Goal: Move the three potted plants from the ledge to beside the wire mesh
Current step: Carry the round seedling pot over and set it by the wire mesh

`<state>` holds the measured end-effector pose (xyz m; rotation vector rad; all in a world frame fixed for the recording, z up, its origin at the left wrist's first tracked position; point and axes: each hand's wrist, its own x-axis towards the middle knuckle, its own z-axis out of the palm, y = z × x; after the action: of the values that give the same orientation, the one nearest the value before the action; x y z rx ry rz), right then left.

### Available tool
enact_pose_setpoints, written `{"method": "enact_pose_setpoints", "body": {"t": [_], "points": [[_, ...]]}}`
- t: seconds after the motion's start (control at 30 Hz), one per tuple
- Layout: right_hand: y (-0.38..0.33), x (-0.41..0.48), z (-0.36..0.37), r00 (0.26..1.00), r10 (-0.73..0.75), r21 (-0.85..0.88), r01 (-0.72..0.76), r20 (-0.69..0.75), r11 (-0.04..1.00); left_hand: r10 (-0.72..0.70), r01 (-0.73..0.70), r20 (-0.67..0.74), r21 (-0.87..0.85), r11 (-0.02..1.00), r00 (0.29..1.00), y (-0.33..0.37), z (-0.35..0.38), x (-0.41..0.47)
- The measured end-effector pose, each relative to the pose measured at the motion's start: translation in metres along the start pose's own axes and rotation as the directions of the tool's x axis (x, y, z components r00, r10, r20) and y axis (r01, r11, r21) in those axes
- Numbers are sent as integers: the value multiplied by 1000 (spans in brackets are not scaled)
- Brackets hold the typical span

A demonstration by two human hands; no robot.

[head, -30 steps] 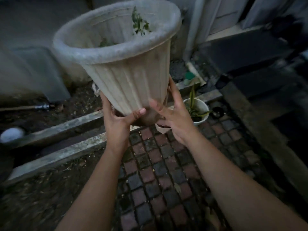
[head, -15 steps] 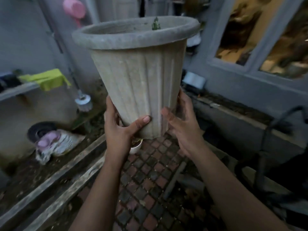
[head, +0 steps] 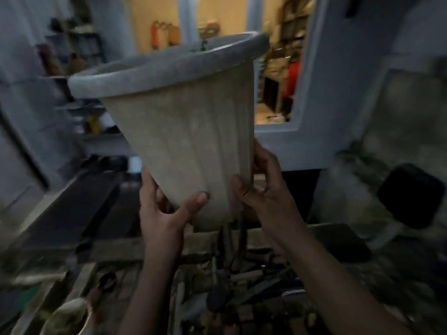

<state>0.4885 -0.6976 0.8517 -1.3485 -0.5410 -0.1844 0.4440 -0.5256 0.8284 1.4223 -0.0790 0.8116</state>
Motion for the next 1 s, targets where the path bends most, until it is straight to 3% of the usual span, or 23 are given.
{"method": "enact_pose_setpoints", "body": {"t": [0.1,0.2,0.47,0.6,0.77,1.0], "points": [[-17,-2,-44,987,-49,-61,40,-156,997,-17,38,191,-106,994,981,-3,50,15],[-36,-18,-90,941,-76,-104,44,-329,994,2,86,416,-193,978,910,-6,104,20],[-78,-117,-179,695,-248,-348,-3,-675,937,80,290,738,-359,887,671,-8,235,-51],[-101,-183,-222,565,-294,-406,-81,-771,910,102,367,836,-342,865,539,-4,295,-113],[-132,-263,-288,389,-361,-441,-137,-848,887,156,340,924,-280,898,348,4,382,-203],[-194,-383,-405,237,-413,-461,-209,-880,863,249,421,961,-277,864,120,50,508,-351]]}}
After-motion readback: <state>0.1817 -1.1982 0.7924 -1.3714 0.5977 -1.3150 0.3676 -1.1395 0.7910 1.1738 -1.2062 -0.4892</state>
